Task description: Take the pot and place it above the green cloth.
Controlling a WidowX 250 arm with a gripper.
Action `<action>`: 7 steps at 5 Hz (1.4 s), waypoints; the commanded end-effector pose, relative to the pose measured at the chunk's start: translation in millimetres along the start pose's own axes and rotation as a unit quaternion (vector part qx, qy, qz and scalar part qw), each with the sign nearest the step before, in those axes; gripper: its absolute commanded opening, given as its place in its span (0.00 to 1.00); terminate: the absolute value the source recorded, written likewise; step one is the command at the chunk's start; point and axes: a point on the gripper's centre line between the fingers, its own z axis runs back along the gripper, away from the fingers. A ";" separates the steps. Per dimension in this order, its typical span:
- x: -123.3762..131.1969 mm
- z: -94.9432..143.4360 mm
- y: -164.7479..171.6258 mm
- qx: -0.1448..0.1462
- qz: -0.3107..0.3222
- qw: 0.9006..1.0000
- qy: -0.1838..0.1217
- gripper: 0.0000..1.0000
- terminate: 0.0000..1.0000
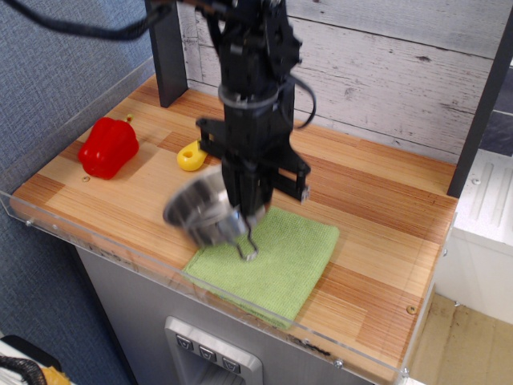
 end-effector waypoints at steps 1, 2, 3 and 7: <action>54.5 28.9 -1.5 0.003 -0.034 0.999 -0.037 0.00 0.00; 81.1 16.4 -16.4 -0.017 -0.059 0.997 -0.040 0.00 0.00; 100.3 2.2 -32.2 -0.034 -0.075 0.995 -0.047 0.00 0.00; 78.1 -49.9 -74.9 -0.023 -0.117 0.993 -0.009 0.00 0.00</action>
